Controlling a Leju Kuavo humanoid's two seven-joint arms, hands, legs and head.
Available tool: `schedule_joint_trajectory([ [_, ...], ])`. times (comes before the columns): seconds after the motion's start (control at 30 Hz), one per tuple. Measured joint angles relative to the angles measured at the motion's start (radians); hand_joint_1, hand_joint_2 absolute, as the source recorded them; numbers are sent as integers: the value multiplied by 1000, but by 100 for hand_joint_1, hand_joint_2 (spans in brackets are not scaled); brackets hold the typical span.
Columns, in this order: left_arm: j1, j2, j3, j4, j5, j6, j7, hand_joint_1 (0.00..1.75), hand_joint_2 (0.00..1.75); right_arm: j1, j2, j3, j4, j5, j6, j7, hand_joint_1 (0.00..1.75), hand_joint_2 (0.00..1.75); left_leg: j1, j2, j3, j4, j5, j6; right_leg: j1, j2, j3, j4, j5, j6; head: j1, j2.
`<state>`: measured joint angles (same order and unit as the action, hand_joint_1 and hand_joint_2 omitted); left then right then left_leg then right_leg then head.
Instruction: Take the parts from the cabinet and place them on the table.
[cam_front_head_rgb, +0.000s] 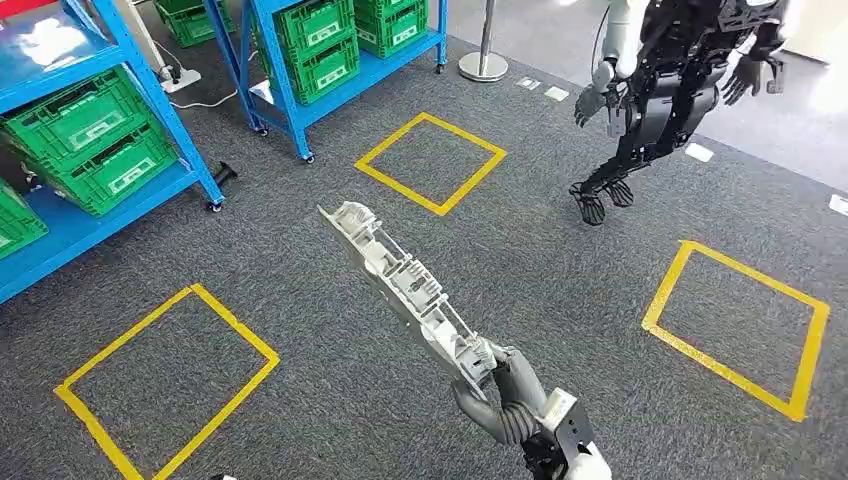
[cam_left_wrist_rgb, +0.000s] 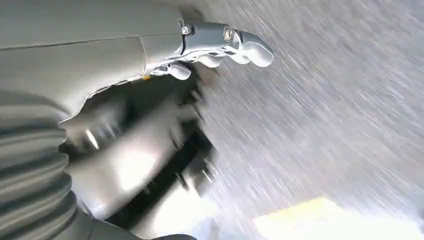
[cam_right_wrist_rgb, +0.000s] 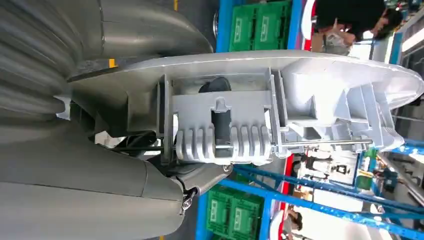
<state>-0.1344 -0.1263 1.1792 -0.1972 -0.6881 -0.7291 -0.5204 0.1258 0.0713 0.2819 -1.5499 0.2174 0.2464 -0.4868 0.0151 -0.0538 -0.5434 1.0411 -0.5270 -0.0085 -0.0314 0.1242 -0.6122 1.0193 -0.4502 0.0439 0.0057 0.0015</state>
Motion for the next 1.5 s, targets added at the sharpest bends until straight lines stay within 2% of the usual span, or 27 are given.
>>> schedule_joint_trajectory([
  [0.03,-8,-8,12,0,22,-28,-16,0,175,3,0,-5,-2,-1,-2,0,175,175,7,13,-2,-8,8,13,-2,8,-3,2,1,5,0,0],
  [0.1,-25,-19,42,1,80,-85,-21,0,175,11,0,-11,-11,-2,-12,1,175,175,3,33,-4,-9,12,27,7,-85,-41,81,-52,6,13,0],
  [0.13,-27,-23,61,1,107,-106,-16,0,175,11,0,-14,-15,-1,-15,1,175,175,0,45,-6,-9,12,29,8,-103,-80,159,-92,7,18,0],
  [0.2,-28,-31,101,1,145,-125,1,0,175,18,0,-19,-29,0,-17,1,175,175,-8,76,-9,-8,11,34,10,-113,-146,300,-145,6,18,0],
  [0.23,-29,-33,116,2,172,-136,33,0,175,21,0,-23,-35,0,-17,5,175,175,-12,91,-9,-8,11,35,12,-115,-151,314,-141,4,19,0],
  [0.33,-44,-47,199,3,278,-173,176,0,175,28,0,-31,-48,5,-19,16,175,175,-21,127,-6,-8,9,36,23,-139,-31,112,-43,-17,19,0],
  [0.37,-46,-55,219,3,272,-173,160,0,175,30,0,-32,-53,8,-22,16,175,175,-22,135,-4,-8,8,36,33,-182,19,31,-25,-31,20,0],
  [0.4,-46,-62,224,3,254,-173,119,0,175,31,0,-35,-60,10,-27,16,175,175,-32,144,-6,-7,4,30,39,-204,24,11,-36,-36,17,0],
  [0.53,-56,-79,225,2,230,-168,48,0,175,36,-1,-41,-78,12,-31,13,175,175,-32,178,1,-13,4,12,36,-160,17,-3,-20,-50,16,0],
  [0.57,-58,-79,225,2,228,-167,46,0,175,39,-1,-42,-82,12,-31,12,175,175,-27,147,-3,1,-6,5,29,-154,22,-9,-14,-52,17,0],
  [0.63,-58,-82,230,2,227,-167,41,0,175,38,-2,-45,-83,12,-31,12,175,175,-20,76,-53,118,-81,-4,24,-134,19,-11,-10,-59,7,0],
  [0.7,-53,-82,233,2,227,-167,41,0,175,39,-2,-47,-83,12,-30,12,175,175,-15,59,-124,273,-145,-10,24,-108,16,-10,-9,-59,6,0],
  [0.73,-52,-82,233,2,227,-167,41,0,175,41,-2,-48,-83,12,-31,12,175,175,-13,59,-138,298,-142,-12,24,-96,16,-9,-8,-58,6,0],
  [0.77,-52,-82,233,2,227,-167,41,0,175,44,-2,-48,-83,12,-31,12,175,175,-11,58,-128,277,-117,-13,23,-83,16,-9,-8,-57,6,0],
  [0.83,-54,-81,233,0,227,-167,40,0,175,45,-2,-50,-83,12,-30,13,175,175,-5,48,-52,111,-21,-16,19,-57,16,-5,-6,-51,6,0],
  [0.87,-54,-81,233,0,227,-167,40,0,175,46,-2,-50,-83,12,-30,12,175,175,1,19,-10,24,15,-18,17,-46,15,-2,-7,-45,6,0],
  [0.9,-55,-83,233,0,231,-168,40,0,175,45,-2,-50,-83,12,-30,13,175,175,4,-23,0,-6,-3,-18,21,-38,9,4,-7,-36,5,0],
  [1.03,-58,-88,236,1,209,-173,10,0,175,46,-3,-54,-84,15,-29,13,175,175,-8,14,-1,-9,10,19,12,-4,-4,-5,7,-4,5,0],
  [1.07,-61,-93,235,1,201,-173,7,0,175,47,-5,-55,-84,15,-29,12,175,175,-2,28,0,-16,16,28,8,-22,-7,6,1,-3,6,0],
  [1.13,-61,-94,233,3,196,-173,17,0,175,45,-8,-55,-84,15,-28,6,175,175,-5,45,-1,-18,17,39,16,-98,-54,101,-60,4,16,0],
  [1.2,-55,-94,233,5,188,-166,50,0,175,45,-10,-55,-82,15,-27,6,175,175,-9,71,-4,-16,15,42,15,-113,-132,263,-130,9,17,0],
  [1.23,-52,-94,232,5,180,-159,58,0,175,45,-10,-56,-80,15,-28,5,175,175,-11,84,-4,-16,15,43,15,-115,-151,304,-138,9,17,0],
  [1.27,-51,-93,231,5,170,-142,57,0,175,48,-12,-57,-80,15,-31,2,175,175,-12,96,-4,-16,14,43,15,-117,-145,294,-123,8,18,0],
  [1.33,-49,-91,226,4,137,-91,47,0,175,60,-14,-58,-81,17,-33,-7,175,175,-13,116,-1,-15,10,40,16,-127,-71,163,-55,2,18,0],
  [1.37,-46,-90,215,3,114,-47,36,0,175,68,-14,-59,-84,17,-34,-13,175,175,-13,125,2,-14,7,37,19,-153,-14,66,-20,-4,18,0],
  [1.4,-43,-87,201,2,94,-1,19,0,175,70,-14,-59,-88,15,-32,-15,175,175,-18,133,3,-13,3,32,28,-211,14,5,-24,-14,21,0],
  [1.5,-41,-79,180,0,69,101,-15,0,175,69,-14,-59,-89,13,-26,-8,175,175,-21,158,8,-16,-1,16,34,-179,8,6,-19,-23,17,0],
])
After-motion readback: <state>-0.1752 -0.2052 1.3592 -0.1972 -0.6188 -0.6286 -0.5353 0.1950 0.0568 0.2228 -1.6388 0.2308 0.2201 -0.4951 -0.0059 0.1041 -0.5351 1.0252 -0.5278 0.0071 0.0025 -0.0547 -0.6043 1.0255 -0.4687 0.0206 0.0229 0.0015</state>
